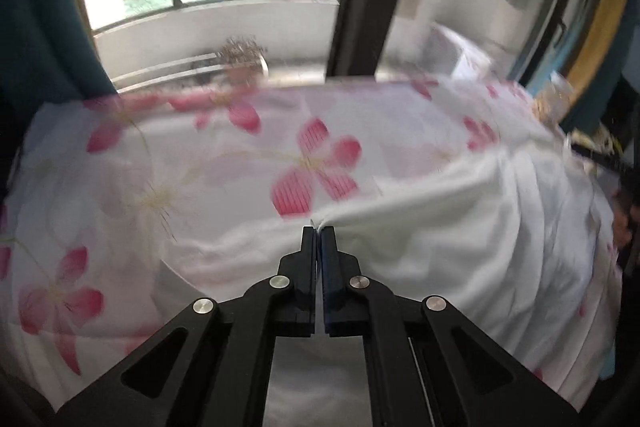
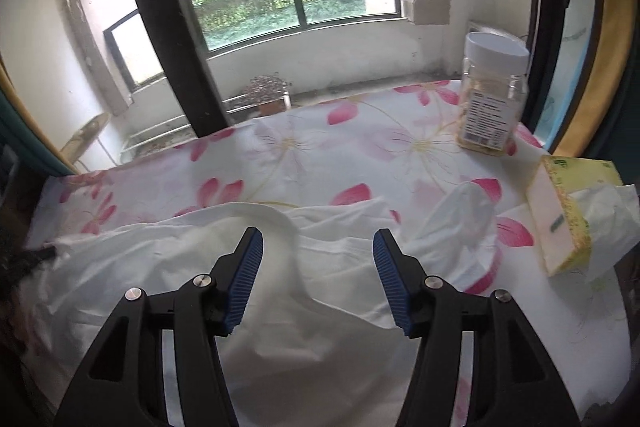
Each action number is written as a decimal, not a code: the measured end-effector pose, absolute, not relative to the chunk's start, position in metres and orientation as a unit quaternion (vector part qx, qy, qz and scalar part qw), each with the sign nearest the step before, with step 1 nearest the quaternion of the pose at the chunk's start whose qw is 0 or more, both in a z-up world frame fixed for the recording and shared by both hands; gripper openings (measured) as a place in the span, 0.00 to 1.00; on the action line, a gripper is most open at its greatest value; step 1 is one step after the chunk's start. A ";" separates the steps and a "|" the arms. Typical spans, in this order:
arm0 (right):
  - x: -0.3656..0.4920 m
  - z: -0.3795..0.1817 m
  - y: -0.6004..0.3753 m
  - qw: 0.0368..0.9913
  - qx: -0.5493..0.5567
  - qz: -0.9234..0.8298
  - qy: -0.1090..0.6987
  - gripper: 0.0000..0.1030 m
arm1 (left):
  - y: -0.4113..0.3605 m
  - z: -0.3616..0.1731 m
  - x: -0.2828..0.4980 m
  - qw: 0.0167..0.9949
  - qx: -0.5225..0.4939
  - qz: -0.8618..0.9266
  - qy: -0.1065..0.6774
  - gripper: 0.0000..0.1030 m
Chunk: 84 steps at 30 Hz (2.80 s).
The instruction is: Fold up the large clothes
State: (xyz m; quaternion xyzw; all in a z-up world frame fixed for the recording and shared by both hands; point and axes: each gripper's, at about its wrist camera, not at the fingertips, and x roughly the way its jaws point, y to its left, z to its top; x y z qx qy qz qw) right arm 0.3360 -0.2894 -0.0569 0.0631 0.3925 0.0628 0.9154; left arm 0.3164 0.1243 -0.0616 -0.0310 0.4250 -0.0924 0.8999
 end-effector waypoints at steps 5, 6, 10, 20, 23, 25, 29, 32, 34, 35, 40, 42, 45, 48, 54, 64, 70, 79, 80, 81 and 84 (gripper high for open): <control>0.342 -0.072 -0.297 0.912 0.070 0.054 0.400 0.56 | 0.138 -0.048 0.335 0.910 -0.034 -0.060 0.408 0.02; 0.342 -0.074 -0.299 0.912 0.074 0.052 0.399 0.56 | 0.141 -0.049 0.341 0.910 -0.036 -0.053 0.410 0.02; 0.339 -0.075 -0.306 0.916 0.083 0.041 0.389 0.56 | 0.147 -0.062 0.359 0.894 -0.053 -0.051 0.443 0.03; 0.298 -0.050 -0.353 0.935 0.125 -0.007 0.332 0.56 | 0.150 -0.049 0.329 0.892 -0.081 -0.035 0.444 0.43; 0.290 -0.056 -0.363 0.930 0.146 -0.006 0.337 0.56 | 0.148 -0.042 0.323 0.893 -0.099 -0.029 0.439 0.43; 0.290 -0.062 -0.362 0.926 0.153 0.002 0.346 0.56 | 0.143 -0.041 0.321 0.893 -0.106 -0.025 0.436 0.43; 0.298 -0.083 -0.345 0.912 0.139 0.037 0.383 0.42 | 0.132 -0.053 0.319 0.883 -0.114 -0.020 0.454 0.43; 0.308 -0.092 -0.334 0.907 0.128 0.054 0.398 0.36 | 0.127 -0.065 0.316 0.876 -0.110 -0.010 0.470 0.43; 0.319 -0.093 -0.333 0.902 0.130 0.061 0.406 0.35 | 0.125 -0.072 0.314 0.872 -0.107 -0.004 0.477 0.43; 0.323 -0.093 -0.334 0.901 0.134 0.063 0.407 0.35 | 0.125 -0.076 0.315 0.869 -0.105 0.003 0.483 0.43; 0.350 -0.093 -0.345 0.896 0.153 0.057 0.412 0.36 | 0.130 -0.088 0.317 0.861 -0.107 0.021 0.498 0.43; 0.354 -0.090 -0.346 0.901 0.146 0.043 0.405 0.36 | 0.130 -0.091 0.319 0.859 -0.105 0.023 0.501 0.43; 0.355 -0.086 -0.344 0.908 0.135 0.037 0.395 0.36 | 0.127 -0.095 0.321 0.856 -0.096 0.029 0.508 0.43; 0.353 -0.086 -0.344 0.910 0.133 0.030 0.392 0.36 | 0.123 -0.089 0.322 0.858 -0.100 0.031 0.502 0.43; 0.347 -0.084 -0.352 0.910 0.137 0.023 0.390 0.36 | 0.106 -0.064 0.317 0.878 -0.104 0.009 0.467 0.43; 0.339 -0.074 -0.352 0.911 0.130 0.038 0.389 0.44 | 0.080 -0.046 0.311 0.887 -0.128 -0.065 0.439 0.43; 0.329 -0.060 -0.376 0.917 0.139 0.019 0.373 0.44 | 0.067 -0.046 0.298 0.892 -0.115 -0.091 0.428 0.43; 0.361 -0.071 -0.346 0.905 0.107 0.062 0.406 0.44 | 0.099 -0.074 0.300 0.889 -0.122 -0.051 0.439 0.43; 0.365 -0.073 -0.338 0.906 0.089 0.065 0.408 0.44 | 0.105 -0.076 0.303 0.888 -0.121 -0.042 0.442 0.43; 0.369 -0.075 -0.331 0.906 0.073 0.065 0.412 0.44 | 0.110 -0.078 0.306 0.886 -0.119 -0.036 0.446 0.43; 0.385 -0.088 -0.321 0.897 0.051 0.056 0.435 0.44 | 0.122 -0.085 0.317 0.882 -0.106 -0.018 0.459 0.43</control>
